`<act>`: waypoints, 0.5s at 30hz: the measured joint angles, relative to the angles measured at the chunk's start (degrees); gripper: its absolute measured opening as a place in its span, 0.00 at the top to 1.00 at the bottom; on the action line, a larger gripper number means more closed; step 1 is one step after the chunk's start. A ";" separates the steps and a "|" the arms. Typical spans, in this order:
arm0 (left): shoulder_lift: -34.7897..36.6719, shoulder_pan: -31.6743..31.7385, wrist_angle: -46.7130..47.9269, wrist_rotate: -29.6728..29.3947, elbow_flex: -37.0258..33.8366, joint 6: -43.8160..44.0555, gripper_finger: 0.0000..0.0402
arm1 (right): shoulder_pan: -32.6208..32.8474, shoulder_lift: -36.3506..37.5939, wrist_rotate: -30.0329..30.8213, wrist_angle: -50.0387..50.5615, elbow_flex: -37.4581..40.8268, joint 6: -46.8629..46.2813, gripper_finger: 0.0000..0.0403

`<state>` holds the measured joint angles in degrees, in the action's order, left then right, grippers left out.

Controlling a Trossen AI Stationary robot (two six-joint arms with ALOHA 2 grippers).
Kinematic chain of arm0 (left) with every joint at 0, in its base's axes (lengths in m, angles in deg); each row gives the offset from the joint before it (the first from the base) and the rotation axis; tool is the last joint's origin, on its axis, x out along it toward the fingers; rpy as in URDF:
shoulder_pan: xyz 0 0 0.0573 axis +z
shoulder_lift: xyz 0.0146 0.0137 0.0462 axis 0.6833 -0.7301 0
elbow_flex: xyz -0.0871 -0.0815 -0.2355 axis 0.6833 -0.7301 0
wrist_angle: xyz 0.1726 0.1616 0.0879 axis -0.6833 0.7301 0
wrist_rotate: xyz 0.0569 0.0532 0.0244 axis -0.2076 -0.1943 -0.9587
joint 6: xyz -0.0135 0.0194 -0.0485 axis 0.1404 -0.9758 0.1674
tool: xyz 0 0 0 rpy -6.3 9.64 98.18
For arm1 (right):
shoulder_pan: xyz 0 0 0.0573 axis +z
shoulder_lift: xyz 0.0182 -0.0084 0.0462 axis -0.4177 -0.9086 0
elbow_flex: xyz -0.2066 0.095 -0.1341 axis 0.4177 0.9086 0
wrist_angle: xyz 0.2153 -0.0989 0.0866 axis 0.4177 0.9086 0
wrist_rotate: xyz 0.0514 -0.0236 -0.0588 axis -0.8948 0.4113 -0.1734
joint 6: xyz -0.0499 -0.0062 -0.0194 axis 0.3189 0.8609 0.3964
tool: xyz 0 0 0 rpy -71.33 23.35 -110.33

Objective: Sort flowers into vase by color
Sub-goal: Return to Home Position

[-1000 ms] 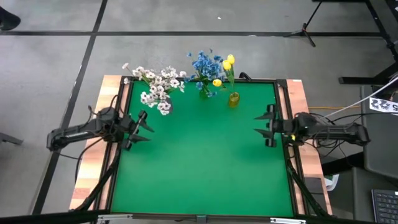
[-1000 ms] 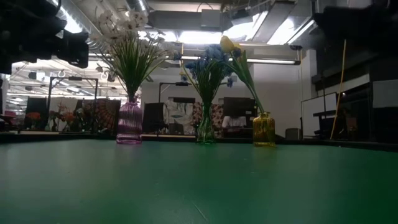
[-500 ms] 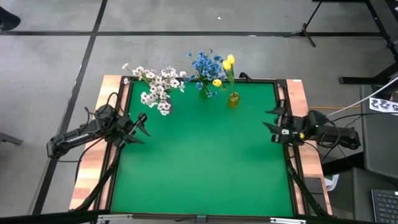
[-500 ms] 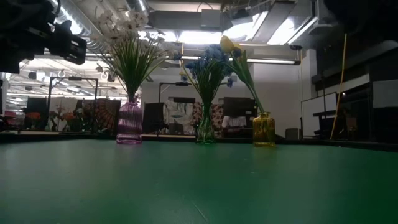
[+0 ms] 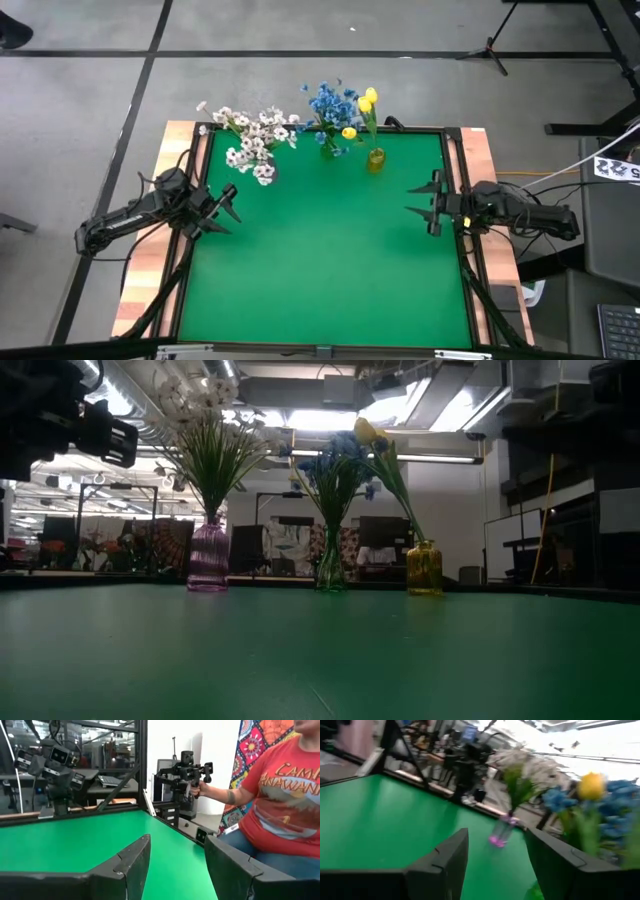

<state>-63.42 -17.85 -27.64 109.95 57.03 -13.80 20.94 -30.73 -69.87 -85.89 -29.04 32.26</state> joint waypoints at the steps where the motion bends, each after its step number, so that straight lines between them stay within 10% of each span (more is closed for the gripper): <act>1: 0.00 0.00 0.50 0.00 0.00 -0.37 0.55 | 0.00 0.00 -1.13 0.00 0.68 -0.11 0.51; 15: 0.00 4.31 2.16 1.64 0.00 -2.34 0.55 | -0.02 -0.02 0.17 -2.14 4.17 2.60 0.51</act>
<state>-63.42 -13.54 -25.48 111.59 57.03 -16.13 20.92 -30.75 -69.70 -88.03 -24.88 34.86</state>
